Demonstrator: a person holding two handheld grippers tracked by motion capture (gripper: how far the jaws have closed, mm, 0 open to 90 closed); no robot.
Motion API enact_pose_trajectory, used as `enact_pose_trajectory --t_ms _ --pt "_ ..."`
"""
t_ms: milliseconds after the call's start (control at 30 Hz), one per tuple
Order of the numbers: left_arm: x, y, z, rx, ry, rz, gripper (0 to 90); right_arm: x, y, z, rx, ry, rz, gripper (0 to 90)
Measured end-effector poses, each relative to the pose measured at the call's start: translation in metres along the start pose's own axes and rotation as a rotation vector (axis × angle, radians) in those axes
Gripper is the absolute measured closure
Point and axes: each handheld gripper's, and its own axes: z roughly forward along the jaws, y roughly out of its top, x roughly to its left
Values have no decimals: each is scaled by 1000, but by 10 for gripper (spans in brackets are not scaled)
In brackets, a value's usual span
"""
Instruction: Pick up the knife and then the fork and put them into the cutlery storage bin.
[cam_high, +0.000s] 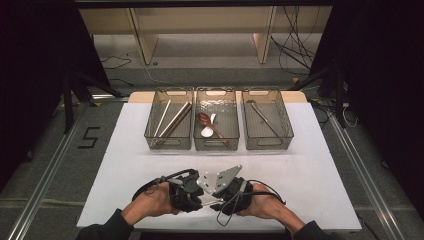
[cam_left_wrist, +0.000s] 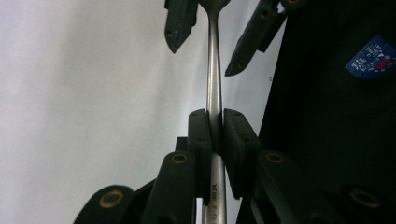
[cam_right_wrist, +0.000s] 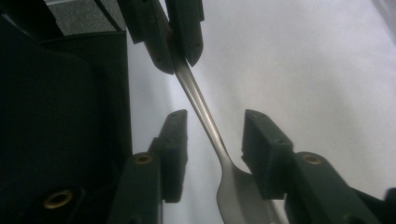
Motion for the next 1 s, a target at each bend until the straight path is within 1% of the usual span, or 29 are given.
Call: enact_pose_trajectory --t_ms 67,133,167,200,267,333,367,433,467,500,600,633,667,700,733,800,833,867,900,933,1000 --pt "-1 0 1 -1 -1 -1 814 1 0 1 9 0 -21 663" --pt "-3 1 2 10 -6 12 814 3 0 2 17 8 -25 717" --pt "-5 1 4 -9 -3 -7 814 3 0 2 21 8 -38 744" --pt "-4 1 3 0 -11 6 814 3 0 2 26 20 -43 761" --pt "-5 2 3 11 -18 30 813 3 -1 2 30 30 -83 785" --pt "-7 2 3 8 -17 39 812 6 -2 2 41 47 -91 807" --pt "-6 2 2 16 -18 63 812 5 -2 3 44 55 -112 819" --pt "-9 2 2 -8 -19 58 821 6 -3 3 47 74 -140 867" --pt "-8 2 0 -3 -19 73 866 7 -3 3 46 81 -127 879" --pt "-9 2 0 -9 -19 70 864 7 -4 3 48 78 -141 880" --pt "-10 2 1 -14 -32 75 860 7 -5 0 42 90 -149 883" --pt "-10 3 1 -17 -24 80 855 7 -5 0 47 92 -150 884" --pt "-9 2 0 -22 -23 72 847 6 -5 0 47 91 -143 884" --pt "-8 2 -2 -21 -20 70 821 6 -5 0 48 87 -144 884" --pt "-7 0 -5 -31 -11 69 797 6 -6 0 58 80 -137 884" --pt "-3 -3 -10 -66 10 36 724 4 -8 0 68 65 -134 885" --pt "-1 -5 -12 -94 21 12 707 2 -9 -1 63 54 -129 885" --pt "2 -7 -15 -113 31 3 692 1 -9 -3 70 44 -118 885" --pt "4 -9 -18 -135 41 -18 656 -1 -10 -4 73 35 -108 885" --pt "7 -11 -20 -146 50 -35 623 -3 -11 -6 69 18 -98 885" --pt "12 -16 -23 -184 78 -87 534 -7 -13 -9 61 -5 -69 884"
